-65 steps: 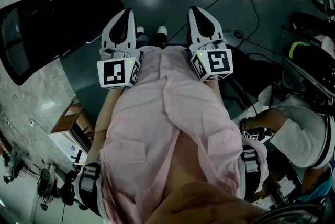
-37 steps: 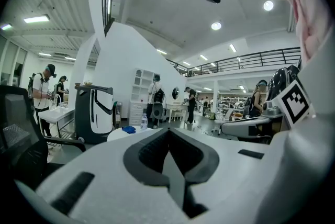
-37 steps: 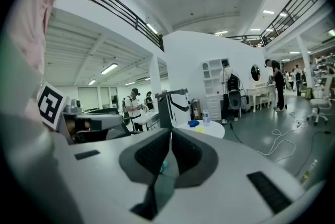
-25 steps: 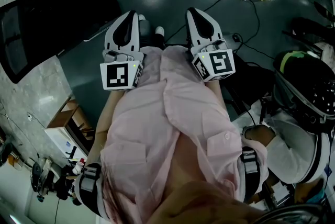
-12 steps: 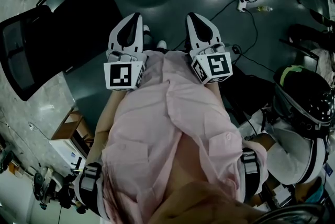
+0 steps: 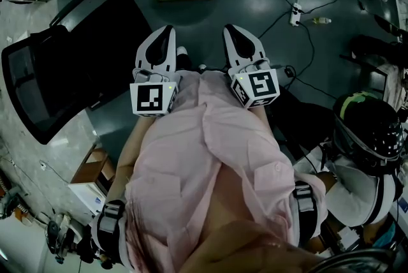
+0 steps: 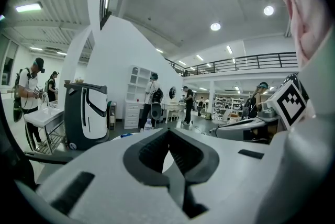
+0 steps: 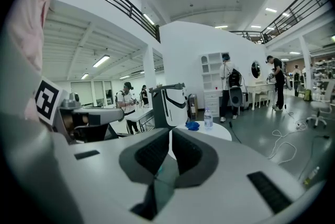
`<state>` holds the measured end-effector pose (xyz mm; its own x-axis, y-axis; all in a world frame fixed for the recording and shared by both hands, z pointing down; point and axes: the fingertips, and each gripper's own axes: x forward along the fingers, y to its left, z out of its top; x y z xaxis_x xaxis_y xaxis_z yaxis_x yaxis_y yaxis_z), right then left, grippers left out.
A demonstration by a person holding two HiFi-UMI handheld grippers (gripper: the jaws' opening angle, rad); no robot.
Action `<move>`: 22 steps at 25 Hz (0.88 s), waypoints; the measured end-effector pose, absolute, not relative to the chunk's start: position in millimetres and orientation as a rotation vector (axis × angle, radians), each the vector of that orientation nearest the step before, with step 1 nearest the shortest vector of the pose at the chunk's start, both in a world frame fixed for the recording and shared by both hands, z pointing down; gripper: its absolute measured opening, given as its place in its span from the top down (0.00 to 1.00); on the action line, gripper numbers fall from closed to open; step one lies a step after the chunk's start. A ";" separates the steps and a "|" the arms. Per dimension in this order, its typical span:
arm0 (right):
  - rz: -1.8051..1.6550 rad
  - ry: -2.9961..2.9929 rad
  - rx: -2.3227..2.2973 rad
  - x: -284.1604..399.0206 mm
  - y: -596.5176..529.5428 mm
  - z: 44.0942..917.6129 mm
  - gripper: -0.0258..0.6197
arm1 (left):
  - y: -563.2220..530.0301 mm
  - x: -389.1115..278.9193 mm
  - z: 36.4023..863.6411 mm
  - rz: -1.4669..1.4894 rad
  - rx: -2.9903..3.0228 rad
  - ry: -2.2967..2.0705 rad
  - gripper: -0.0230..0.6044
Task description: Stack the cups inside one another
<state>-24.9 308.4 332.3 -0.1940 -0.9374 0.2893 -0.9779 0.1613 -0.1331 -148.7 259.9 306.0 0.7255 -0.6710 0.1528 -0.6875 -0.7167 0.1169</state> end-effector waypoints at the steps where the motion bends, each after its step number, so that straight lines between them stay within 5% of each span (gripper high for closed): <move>1: 0.446 -2.283 1.909 -24.8 304.7 332.6 0.90 | 256.3 -150.0 308.2 0.170 2.785 -1.089 0.94; 22: 0.546 -2.328 1.825 -25.6 258.1 347.6 0.90 | 216.2 -164.1 324.6 0.219 2.702 -1.186 0.94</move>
